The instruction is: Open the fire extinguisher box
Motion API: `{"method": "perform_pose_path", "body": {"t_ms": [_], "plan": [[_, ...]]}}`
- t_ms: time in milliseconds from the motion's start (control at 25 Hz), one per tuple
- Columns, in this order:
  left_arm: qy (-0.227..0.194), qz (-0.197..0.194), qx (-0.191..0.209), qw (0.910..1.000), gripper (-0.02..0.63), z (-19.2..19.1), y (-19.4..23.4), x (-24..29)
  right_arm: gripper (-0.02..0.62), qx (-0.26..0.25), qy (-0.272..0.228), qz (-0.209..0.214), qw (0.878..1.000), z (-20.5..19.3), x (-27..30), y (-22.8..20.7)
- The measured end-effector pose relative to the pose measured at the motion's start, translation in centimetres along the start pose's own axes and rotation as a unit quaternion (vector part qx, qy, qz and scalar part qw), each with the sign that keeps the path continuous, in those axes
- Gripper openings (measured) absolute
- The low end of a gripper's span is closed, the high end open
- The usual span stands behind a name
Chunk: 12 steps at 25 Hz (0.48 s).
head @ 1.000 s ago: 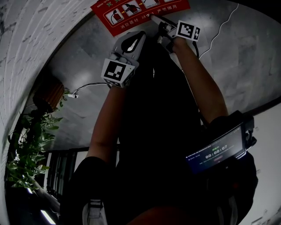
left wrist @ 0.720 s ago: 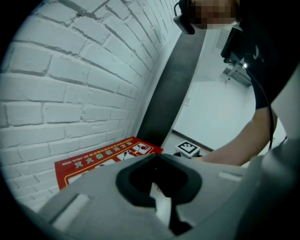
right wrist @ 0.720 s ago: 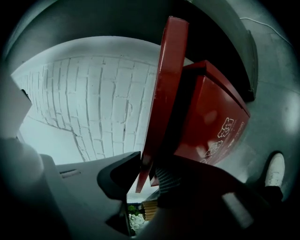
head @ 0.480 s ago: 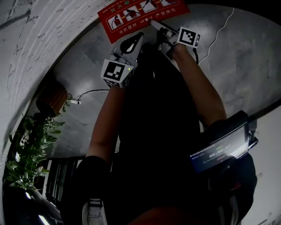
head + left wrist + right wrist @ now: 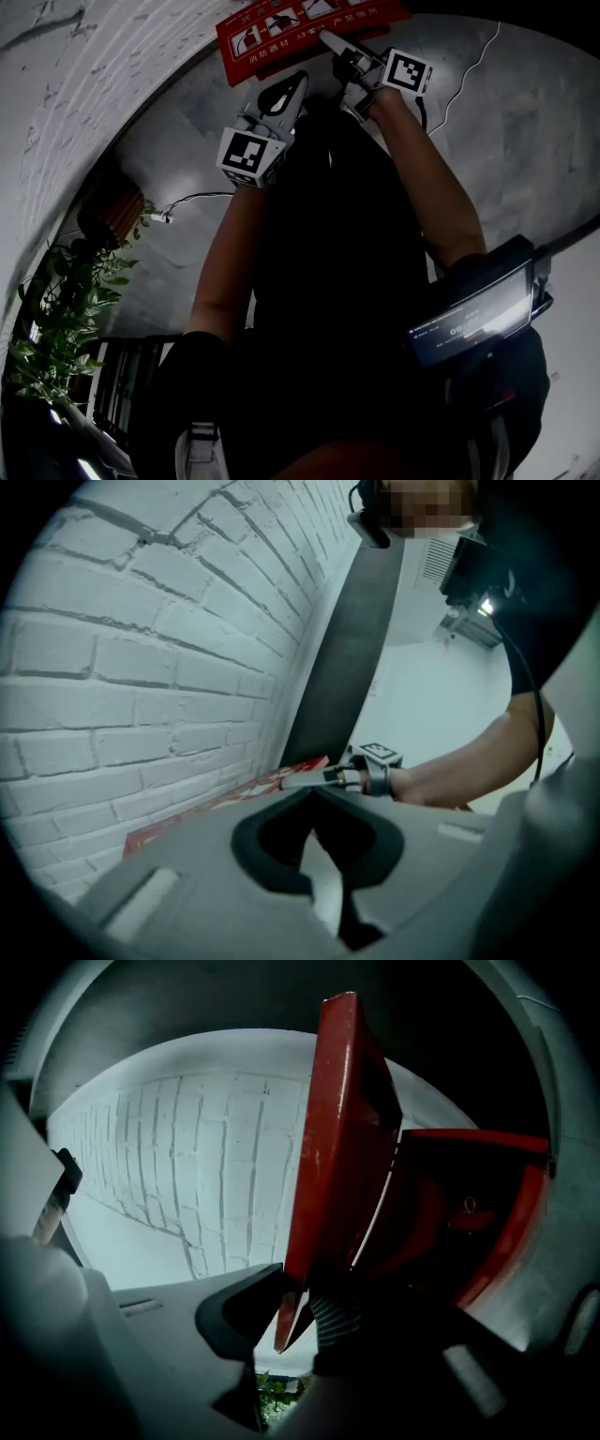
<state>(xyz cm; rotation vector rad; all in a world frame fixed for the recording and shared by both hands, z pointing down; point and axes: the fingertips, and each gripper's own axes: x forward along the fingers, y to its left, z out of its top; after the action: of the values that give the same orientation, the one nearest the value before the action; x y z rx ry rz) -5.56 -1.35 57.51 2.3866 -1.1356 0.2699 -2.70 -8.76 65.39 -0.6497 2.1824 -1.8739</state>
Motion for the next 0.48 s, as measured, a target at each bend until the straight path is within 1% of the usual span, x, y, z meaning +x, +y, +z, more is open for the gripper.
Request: {"method": "perform_pose_path", "body": {"t_ms": [280,480], "plan": [[-0.011,0.009,0.002,0.9999,0.003,1.0,1.6,-0.1,0.092,-0.03,0.001,0.03,0.999,2.6,2.8,2.7],[-0.01,0.012,-0.005,0.9999,0.003,1.2,2.6,-0.1,0.104,-0.03,-0.01,0.049,0.998,4.2,4.4,3.7]]}}
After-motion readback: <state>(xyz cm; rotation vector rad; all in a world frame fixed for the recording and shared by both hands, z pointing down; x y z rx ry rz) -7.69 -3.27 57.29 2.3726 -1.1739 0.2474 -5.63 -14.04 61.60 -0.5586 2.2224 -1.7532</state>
